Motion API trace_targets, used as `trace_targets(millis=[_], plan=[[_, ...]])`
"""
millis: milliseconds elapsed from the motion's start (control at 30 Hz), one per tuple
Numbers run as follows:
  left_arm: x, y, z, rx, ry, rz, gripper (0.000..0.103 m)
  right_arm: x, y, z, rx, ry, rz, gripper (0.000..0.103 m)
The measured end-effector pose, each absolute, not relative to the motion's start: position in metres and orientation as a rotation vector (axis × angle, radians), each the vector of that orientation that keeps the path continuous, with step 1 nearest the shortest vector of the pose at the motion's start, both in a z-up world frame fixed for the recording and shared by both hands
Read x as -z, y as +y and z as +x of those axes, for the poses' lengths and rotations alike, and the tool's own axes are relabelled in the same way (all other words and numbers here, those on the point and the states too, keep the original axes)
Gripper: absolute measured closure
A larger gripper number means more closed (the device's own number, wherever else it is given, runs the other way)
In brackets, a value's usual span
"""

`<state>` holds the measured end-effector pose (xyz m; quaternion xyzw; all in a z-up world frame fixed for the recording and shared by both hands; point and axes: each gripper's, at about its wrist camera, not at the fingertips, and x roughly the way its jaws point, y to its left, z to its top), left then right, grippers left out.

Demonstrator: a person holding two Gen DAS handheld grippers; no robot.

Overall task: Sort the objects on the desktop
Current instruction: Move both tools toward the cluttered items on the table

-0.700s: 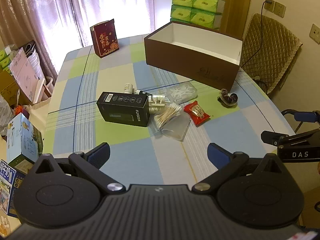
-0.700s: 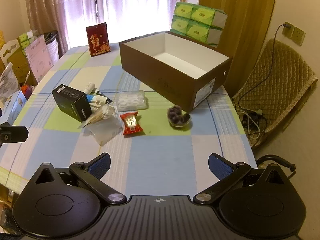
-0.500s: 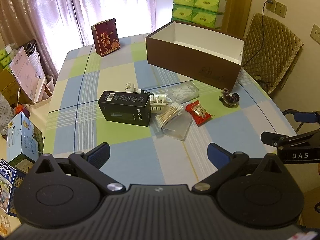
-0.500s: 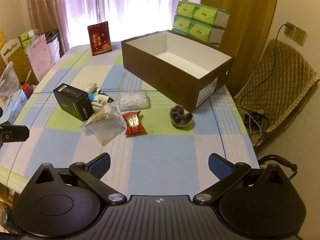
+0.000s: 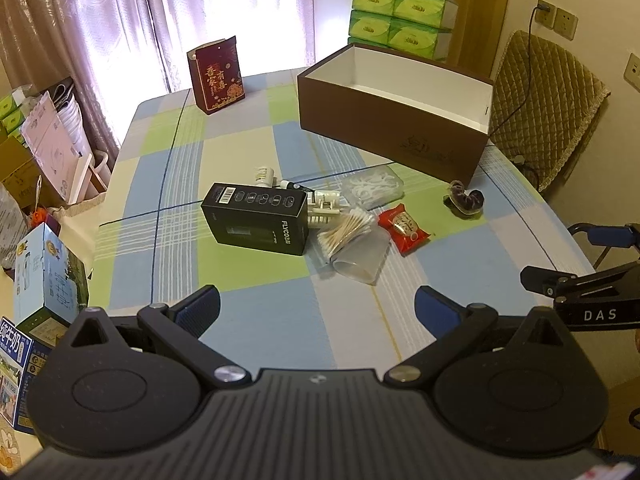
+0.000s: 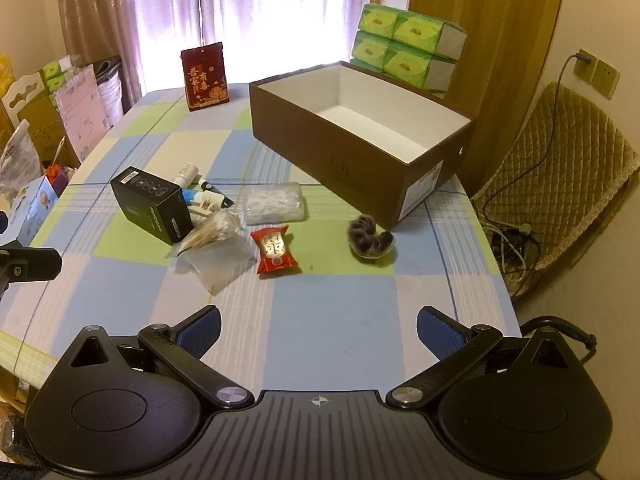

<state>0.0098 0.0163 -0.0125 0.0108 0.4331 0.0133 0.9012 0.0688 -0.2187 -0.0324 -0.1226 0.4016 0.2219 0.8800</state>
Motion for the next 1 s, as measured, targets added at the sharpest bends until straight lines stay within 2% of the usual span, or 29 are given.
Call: trace_targets(millis=[1000], plan=[[0.0169, 0.0123, 0.0162, -0.043, 0.921, 0.018, 0.001, 0.0340, -0.2255, 0.0765, -0.478, 0.855, -0.269, 0.002]])
